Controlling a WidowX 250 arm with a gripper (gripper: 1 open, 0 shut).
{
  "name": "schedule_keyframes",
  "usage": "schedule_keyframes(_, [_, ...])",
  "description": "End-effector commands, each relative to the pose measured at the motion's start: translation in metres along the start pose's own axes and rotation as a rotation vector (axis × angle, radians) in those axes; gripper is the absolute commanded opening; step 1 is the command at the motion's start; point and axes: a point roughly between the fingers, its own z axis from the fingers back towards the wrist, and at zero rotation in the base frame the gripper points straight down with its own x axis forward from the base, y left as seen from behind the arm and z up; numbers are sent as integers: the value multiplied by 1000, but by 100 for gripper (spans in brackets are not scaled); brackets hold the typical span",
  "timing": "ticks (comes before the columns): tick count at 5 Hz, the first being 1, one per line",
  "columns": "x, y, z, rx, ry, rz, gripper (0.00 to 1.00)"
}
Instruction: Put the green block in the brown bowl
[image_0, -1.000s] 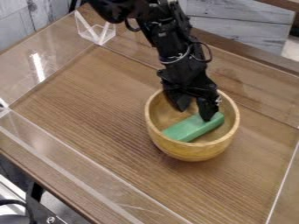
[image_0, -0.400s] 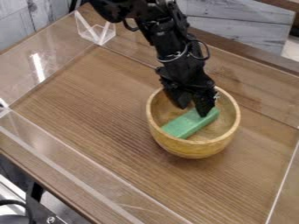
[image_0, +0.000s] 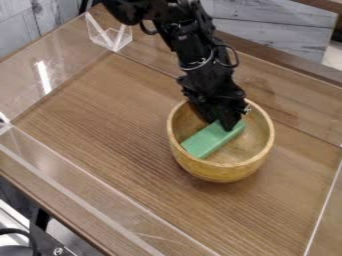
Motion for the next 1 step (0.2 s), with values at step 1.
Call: schedule_keyframes(1, [-37, 16, -30, -8, 170, 73, 0])
